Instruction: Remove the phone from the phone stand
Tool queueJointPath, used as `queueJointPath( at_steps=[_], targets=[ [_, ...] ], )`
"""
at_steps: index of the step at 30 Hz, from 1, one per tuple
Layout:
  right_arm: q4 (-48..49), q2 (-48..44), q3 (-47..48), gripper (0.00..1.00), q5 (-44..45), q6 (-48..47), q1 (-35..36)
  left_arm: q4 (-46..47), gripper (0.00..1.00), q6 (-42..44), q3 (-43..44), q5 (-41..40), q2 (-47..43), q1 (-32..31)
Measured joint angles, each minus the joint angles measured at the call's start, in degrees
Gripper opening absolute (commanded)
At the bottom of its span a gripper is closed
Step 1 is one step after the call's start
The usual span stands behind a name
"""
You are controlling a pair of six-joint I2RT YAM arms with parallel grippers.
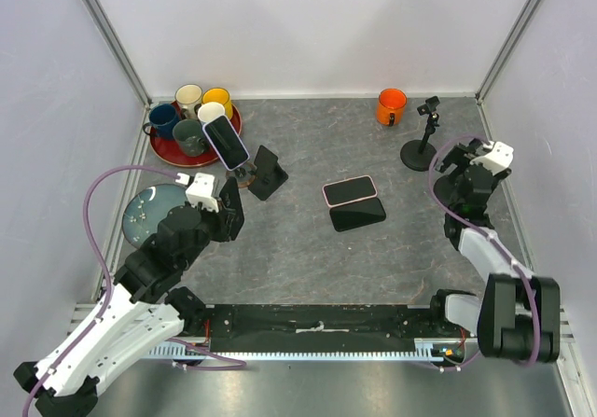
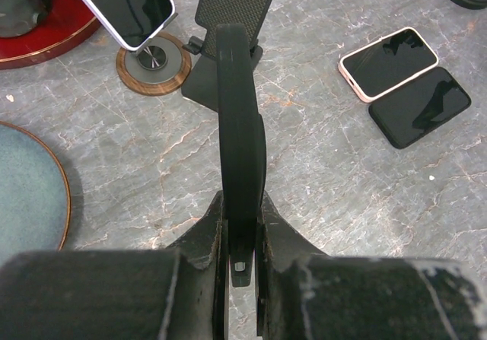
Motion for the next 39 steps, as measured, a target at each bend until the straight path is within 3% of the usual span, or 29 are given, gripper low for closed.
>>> queueJointPath(
  at_steps=[11,15,20,27,34,39],
  targets=[
    [-19.91,-20.83,-0.09,0.98,-0.46,2.99,0.55,2.10,0.02,-1.20,-0.04,4.46,3.34,0.24],
    [-26.58,-23.45,2.01,0.98,-1.62,3.34,5.18,3.58,0.02,-3.98,0.42,6.82,6.58,0.24],
    [-30.97,-23.69,5.16,0.98,-2.45,3.06,15.82,4.72,0.02,-8.66,2.03,7.34,10.64,0.24],
    [-32.65,-20.26,9.09,0.98,-1.84,0.98,36.11,6.19,0.02,-14.53,4.85,7.23,14.32,0.24],
    [-29.68,-7.76,14.62,0.98,1.27,-3.34,60.87,6.34,0.02,-20.52,7.08,5.22,18.36,0.24],
    [-24.94,1.75,18.34,0.98,3.37,-7.50,72.39,6.08,0.02,-24.55,7.80,3.93,19.58,0.33]
  ],
)
